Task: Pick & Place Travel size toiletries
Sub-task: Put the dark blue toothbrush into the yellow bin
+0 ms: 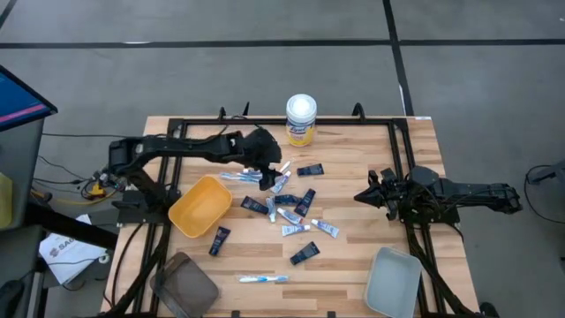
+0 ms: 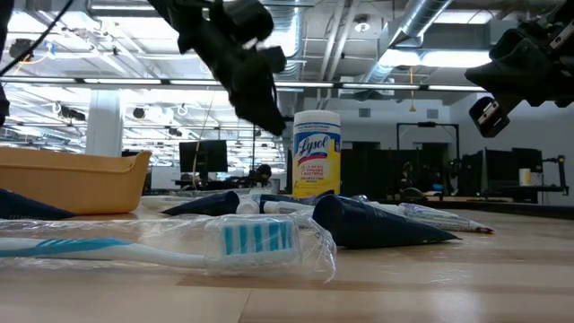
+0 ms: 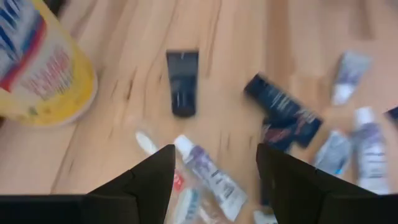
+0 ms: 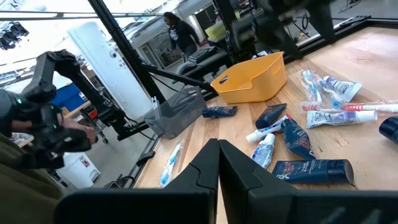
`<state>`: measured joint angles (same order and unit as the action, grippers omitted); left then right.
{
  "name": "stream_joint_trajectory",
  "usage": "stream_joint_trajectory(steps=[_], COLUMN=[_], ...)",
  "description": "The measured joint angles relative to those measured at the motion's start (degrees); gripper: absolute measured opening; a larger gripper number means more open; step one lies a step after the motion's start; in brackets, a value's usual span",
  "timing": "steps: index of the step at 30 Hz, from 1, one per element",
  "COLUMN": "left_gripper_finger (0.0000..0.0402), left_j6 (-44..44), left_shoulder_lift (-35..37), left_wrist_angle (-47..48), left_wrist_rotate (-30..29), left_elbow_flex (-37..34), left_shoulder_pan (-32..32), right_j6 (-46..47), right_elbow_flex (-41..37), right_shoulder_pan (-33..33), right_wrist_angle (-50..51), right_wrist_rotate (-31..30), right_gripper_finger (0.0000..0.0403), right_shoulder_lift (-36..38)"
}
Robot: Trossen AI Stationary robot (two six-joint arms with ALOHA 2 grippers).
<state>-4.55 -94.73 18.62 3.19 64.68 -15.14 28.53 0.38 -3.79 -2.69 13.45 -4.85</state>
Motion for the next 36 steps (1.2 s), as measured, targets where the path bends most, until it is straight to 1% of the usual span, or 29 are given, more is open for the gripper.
stream_joint_trajectory(steps=[3,6,12,16,20,24,30,36], left_gripper_finger=[0.0226,0.0226,0.0223,0.0224,0.0221,0.0213,0.0187,0.0133], left_j6=[-0.1,-0.1,-2.0,-3.0,-2.7,-2.8,-2.9,-2.9], left_shoulder_lift=[-2.9,-5.4,-9.0,-9.5,-9.5,-9.5,-9.5,-9.5], left_wrist_angle=[0.8,2.4,2.8,2.6,2.6,2.1,0.9,0.8], left_wrist_rotate=[-1.4,-1.4,-1.5,-3.3,-3.4,-3.3,-2.3,-2.3], left_elbow_flex=[0.0,-0.1,-0.1,-1.8,-3.5,-3.7,-3.7,-3.7], left_shoulder_pan=[-0.2,-0.4,-0.4,-0.7,-1.7,-1.8,-1.7,-1.7], right_j6=[0.0,0.0,0.0,0.0,0.0,0.0,0.0,0.0], right_elbow_flex=[0.0,0.0,0.0,0.0,0.0,0.0,0.0,0.0], right_shoulder_pan=[0.0,0.0,0.0,0.0,0.0,0.0,0.0,0.0], right_wrist_angle=[0.0,0.0,0.0,0.0,0.0,0.0,0.0,0.0], right_wrist_rotate=[0.0,0.0,0.0,0.0,0.0,0.0,0.0,0.0], right_gripper_finger=[0.0000,0.0000,0.0000,0.0000,0.0000,0.0000,0.0000,0.0000], right_shoulder_lift=[0.0,0.0,0.0,0.0,0.0,0.0,0.0,0.0])
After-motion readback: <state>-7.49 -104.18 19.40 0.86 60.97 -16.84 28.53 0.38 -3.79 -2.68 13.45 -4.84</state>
